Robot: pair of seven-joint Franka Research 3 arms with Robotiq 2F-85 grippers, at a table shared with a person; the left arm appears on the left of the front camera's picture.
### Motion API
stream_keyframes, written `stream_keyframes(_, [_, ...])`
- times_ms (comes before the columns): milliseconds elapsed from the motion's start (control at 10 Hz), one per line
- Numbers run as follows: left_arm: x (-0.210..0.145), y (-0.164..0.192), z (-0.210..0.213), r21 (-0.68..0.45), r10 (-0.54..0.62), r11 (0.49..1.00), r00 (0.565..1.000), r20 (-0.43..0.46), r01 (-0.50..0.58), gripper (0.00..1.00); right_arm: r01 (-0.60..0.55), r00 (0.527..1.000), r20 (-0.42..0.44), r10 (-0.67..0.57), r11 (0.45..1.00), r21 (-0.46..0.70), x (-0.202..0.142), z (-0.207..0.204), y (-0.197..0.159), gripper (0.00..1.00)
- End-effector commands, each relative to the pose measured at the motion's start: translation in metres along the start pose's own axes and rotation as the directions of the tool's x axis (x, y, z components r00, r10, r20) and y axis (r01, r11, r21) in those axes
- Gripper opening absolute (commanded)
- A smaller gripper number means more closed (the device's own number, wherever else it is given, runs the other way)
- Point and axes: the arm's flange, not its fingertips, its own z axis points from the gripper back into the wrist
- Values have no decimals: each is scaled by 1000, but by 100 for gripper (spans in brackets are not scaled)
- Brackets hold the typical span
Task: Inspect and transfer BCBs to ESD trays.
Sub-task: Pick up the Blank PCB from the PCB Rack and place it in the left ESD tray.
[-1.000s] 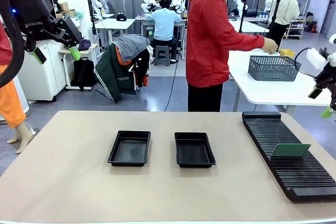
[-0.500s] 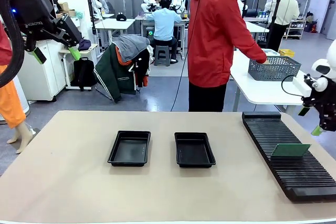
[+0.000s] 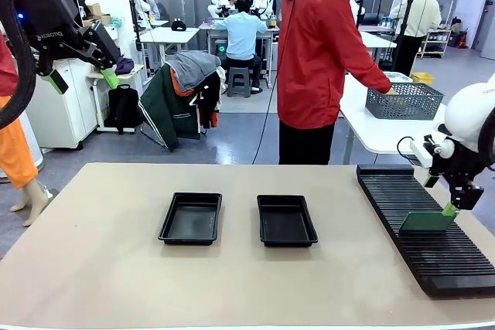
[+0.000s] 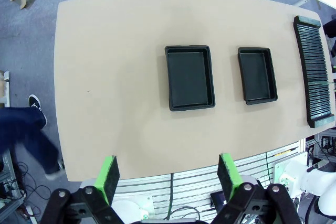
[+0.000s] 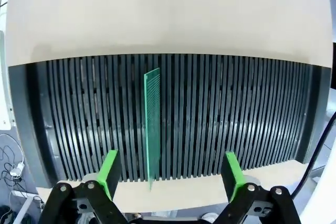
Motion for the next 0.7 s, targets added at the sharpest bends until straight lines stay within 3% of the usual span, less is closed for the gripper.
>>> stream_keyframes(0, [0, 1, 0, 3, 6, 1000, 1000, 1, -6, 100, -44, 998, -38, 44, 999, -18, -3, -19, 0, 100])
stream_keyframes(600, [0, 1, 0, 3, 6, 1000, 1000, 1, -6, 100, -24, 999, -42, 22, 997, -72, -12, -52, -4, 100])
